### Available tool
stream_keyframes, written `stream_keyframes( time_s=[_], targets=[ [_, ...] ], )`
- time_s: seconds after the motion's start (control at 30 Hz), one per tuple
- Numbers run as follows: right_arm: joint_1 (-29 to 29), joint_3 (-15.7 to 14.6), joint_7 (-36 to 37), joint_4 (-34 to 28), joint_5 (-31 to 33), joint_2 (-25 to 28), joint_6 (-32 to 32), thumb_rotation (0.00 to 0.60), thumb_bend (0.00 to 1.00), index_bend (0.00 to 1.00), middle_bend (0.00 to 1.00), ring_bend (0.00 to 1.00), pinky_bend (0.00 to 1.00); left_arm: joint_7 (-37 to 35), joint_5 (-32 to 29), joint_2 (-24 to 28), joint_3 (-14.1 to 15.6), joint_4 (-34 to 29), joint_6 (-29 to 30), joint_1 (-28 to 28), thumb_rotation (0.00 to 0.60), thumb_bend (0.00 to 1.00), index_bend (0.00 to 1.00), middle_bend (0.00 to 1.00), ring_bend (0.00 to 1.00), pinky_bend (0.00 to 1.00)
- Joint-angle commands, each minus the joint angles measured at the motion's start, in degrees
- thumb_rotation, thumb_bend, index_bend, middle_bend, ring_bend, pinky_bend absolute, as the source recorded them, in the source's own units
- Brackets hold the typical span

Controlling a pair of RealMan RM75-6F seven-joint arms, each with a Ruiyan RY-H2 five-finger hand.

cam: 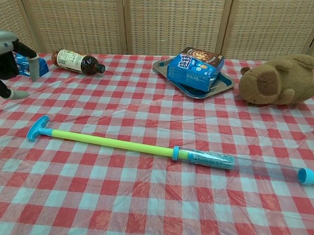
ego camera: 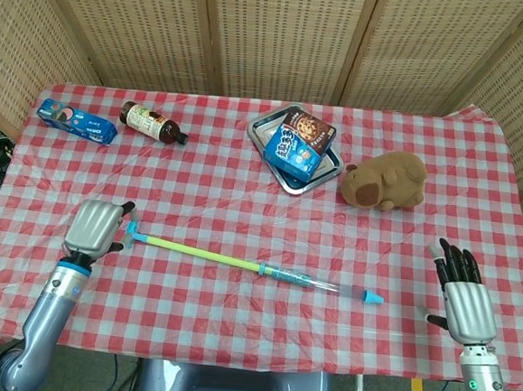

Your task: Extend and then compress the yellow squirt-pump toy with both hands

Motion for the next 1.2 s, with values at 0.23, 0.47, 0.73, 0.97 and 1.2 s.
stream_keyframes(
  time_s=[0.23,0.47,0.73,0.97,1.2],
  targets=[
    [0.5,0.9,1.8,1.2,1.5,-0.1,-1.0,0.600,0.14,0.00,0.00,0.00,0.00,9.1,-14.7,-6.6,-0.9,6.4,-5.0,-9.0,0.600,0.36,0.45,0.95,0.87,0.76],
    [0.5,0.9,2.6,1.6,2.0,-0.1,-1.4,0.600,0.14,0.00,0.00,0.00,0.00,10.9,-19.3,-8.8,0.9,9.2,-6.2,-11.6,0.600,0.36,0.42,0.95,0.87,0.76],
    [0.5,0.8,3.0,1.6,2.0,-0.1,-1.5,0.600,0.14,0.00,0.00,0.00,0.00,11.0,-21.4,-10.5,3.2,11.4,-6.5,-13.5,0.600,0.36,0.42,0.95,0.87,0.76],
    [0.5,0.9,4.1,2.1,2.2,-0.1,-1.5,0.600,0.14,0.00,0.00,0.00,0.00,9.9,-22.8,-12.3,4.6,14.5,-6.5,-14.2,0.600,0.36,0.43,0.95,0.87,0.76],
    [0.6,0.9,4.7,2.4,2.0,-0.2,-1.4,0.600,0.14,0.00,0.00,0.00,0.00,8.6,-23.0,-12.8,5.0,15.8,-6.2,-15.0,0.600,0.36,0.43,0.95,0.87,0.76]
  ],
)
